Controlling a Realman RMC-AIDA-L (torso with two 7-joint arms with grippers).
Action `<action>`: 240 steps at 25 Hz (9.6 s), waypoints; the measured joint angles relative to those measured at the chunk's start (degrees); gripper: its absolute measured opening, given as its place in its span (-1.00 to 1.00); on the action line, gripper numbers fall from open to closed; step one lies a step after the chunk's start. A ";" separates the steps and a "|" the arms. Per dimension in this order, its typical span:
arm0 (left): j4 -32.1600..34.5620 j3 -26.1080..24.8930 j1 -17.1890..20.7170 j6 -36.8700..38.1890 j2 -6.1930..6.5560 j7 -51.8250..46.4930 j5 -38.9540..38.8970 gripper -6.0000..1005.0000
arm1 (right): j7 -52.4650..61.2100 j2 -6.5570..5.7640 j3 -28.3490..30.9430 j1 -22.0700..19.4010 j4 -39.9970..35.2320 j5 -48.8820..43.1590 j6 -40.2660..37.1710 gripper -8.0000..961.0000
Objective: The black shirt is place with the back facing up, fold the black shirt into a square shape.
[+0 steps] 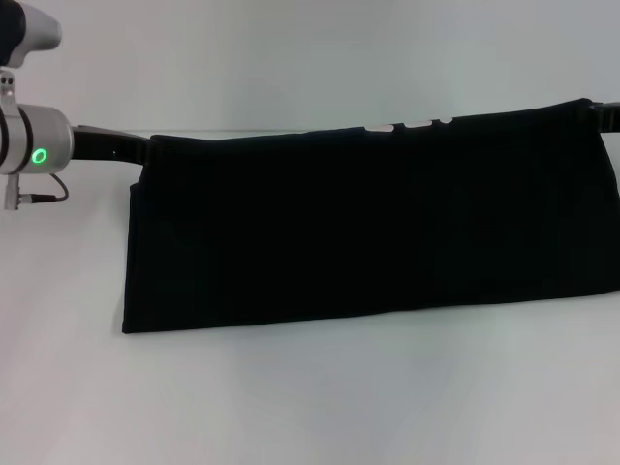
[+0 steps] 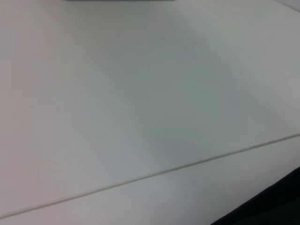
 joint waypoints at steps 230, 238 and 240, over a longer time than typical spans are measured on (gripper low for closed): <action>-34.52 -13.31 3.50 32.84 -10.87 22.74 -35.00 -0.21 | 5.49 -3.14 3.38 -18.61 -18.83 11.85 -46.53 0.86; -21.41 -7.11 5.35 39.13 -10.52 22.34 -28.88 0.72 | 18.61 -3.14 -6.46 -12.63 -12.80 5.63 -42.57 0.84; -17.07 -2.59 5.58 39.79 -10.39 22.37 -28.81 0.78 | 20.88 -2.83 -8.27 -10.92 -11.26 3.72 -40.74 0.83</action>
